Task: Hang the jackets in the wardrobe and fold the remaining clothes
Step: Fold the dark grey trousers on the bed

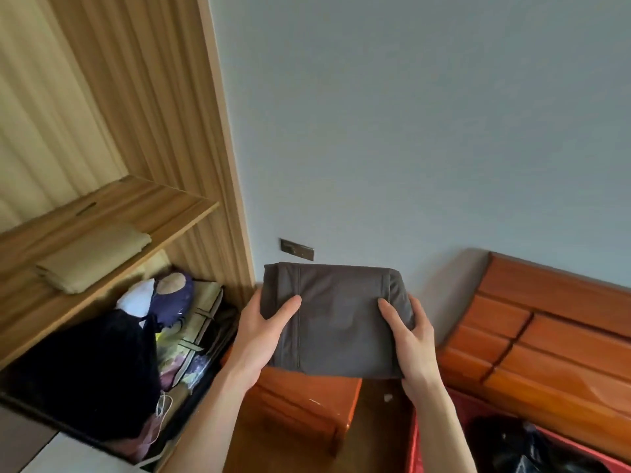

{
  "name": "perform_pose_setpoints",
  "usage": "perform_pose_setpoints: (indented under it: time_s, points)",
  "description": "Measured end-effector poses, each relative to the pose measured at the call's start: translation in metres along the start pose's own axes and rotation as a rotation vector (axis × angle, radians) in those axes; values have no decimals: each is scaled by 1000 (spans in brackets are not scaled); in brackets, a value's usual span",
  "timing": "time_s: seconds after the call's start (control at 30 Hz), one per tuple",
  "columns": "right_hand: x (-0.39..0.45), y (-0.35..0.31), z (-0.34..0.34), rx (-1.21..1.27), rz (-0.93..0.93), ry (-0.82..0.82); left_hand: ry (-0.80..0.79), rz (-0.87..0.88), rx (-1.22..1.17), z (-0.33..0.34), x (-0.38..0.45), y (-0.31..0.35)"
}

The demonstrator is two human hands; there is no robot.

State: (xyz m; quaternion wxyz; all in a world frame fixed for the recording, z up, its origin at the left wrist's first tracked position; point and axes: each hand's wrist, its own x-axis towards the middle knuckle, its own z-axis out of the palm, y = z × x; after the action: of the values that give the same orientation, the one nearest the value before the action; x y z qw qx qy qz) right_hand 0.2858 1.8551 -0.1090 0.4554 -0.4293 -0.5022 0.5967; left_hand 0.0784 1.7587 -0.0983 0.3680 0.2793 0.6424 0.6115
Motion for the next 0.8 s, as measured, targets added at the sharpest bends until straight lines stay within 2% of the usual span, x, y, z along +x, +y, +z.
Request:
perform_pose_setpoints:
  time_s: [0.2,0.53,0.8]
  points:
    - [73,-5,48,-32,-9,-216,224,37,-25,-19,33,8]
    - [112,11,173,-102,56,-536,627,15,-100,-101,49,1]
    - [118,36,288,-171,99,-646,758,27,-161,-190,66,8]
